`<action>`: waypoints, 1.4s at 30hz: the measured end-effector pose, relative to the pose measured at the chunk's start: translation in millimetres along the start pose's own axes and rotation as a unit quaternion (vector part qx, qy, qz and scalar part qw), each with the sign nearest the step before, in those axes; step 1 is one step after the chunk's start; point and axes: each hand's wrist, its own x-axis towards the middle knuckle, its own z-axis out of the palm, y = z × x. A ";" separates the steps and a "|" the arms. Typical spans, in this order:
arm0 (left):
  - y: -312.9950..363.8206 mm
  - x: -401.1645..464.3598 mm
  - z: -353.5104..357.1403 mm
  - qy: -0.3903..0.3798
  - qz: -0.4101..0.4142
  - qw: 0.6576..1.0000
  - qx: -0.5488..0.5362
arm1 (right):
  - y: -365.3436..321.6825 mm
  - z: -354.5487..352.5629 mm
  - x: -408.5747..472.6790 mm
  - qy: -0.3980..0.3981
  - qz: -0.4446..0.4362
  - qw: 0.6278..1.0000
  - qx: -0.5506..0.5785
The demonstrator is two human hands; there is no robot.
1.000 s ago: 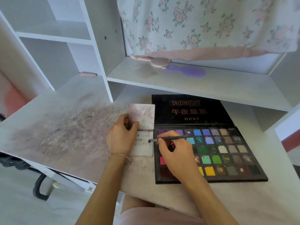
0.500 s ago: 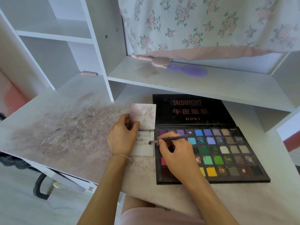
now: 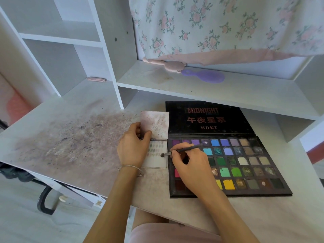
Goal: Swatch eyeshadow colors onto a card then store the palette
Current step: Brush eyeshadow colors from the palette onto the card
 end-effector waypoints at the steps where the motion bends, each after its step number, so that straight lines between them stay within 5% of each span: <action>1: 0.1 0.0 0.0 0.001 0.000 1.000 0.000 | -0.2 0.5 0.4 0.003 -0.002 1.000 -0.001; 10: 3.7 -1.1 -3.6 -0.004 -0.009 1.000 -0.012 | -0.4 -18.8 -14.8 0.129 -0.059 0.984 0.105; 32: -9.2 -66.3 -51.2 0.020 -0.037 0.995 -0.088 | 29.6 -58.9 -77.5 0.068 0.005 0.987 0.145; 39: -9.2 -107.6 -56.0 0.045 0.124 0.991 0.021 | 25.8 -58.2 -76.6 0.042 -0.023 0.993 0.108; 42: 4.1 -114.9 -51.0 0.000 0.228 0.971 0.066 | 26.0 -57.0 -77.1 0.051 -0.026 0.991 0.123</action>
